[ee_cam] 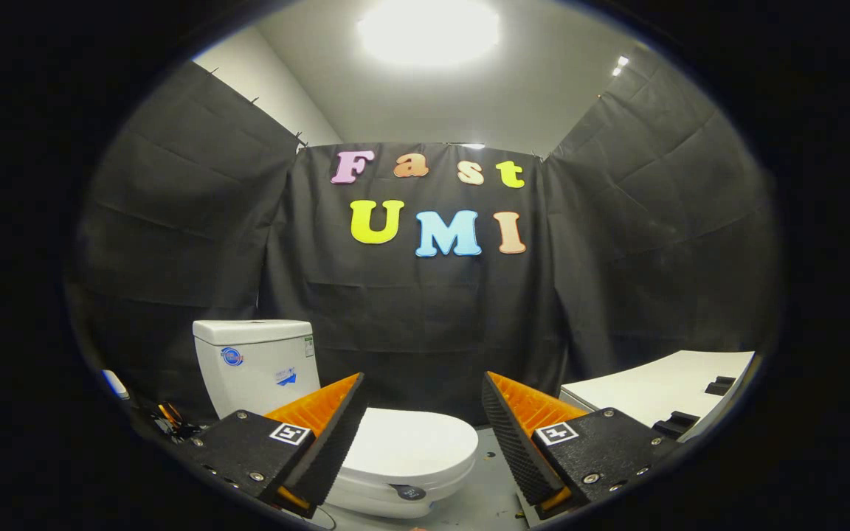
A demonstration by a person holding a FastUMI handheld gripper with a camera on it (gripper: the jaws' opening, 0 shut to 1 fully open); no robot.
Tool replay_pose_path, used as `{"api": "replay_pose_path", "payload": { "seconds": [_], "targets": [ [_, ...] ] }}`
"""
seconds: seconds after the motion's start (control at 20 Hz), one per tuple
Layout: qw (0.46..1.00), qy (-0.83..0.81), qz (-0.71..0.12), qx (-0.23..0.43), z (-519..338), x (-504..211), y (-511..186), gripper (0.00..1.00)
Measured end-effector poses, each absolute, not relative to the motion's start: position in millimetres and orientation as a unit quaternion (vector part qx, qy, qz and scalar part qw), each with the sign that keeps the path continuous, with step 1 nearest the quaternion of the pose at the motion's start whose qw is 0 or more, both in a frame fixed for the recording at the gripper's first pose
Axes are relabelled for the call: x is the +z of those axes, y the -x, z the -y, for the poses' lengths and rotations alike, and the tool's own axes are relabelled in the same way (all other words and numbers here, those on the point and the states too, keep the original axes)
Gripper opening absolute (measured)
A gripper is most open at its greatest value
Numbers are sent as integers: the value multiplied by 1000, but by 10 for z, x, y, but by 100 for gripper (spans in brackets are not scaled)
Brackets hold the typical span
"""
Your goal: Open the toilet lid.
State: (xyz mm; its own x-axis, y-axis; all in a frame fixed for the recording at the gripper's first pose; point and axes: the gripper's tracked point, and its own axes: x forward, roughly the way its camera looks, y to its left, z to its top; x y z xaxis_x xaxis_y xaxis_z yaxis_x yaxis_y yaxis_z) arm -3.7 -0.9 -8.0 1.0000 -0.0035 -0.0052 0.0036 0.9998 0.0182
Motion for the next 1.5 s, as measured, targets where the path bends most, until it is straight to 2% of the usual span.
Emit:
{"api": "replay_pose_path", "payload": {
  "seconds": [0.75, 1.5],
  "targets": [
    [990, -140, 1, -6, -142, -416, -142, 94],
    [945, -316, -68, -42, -307, -1322, -373, 95]
  ]
}}
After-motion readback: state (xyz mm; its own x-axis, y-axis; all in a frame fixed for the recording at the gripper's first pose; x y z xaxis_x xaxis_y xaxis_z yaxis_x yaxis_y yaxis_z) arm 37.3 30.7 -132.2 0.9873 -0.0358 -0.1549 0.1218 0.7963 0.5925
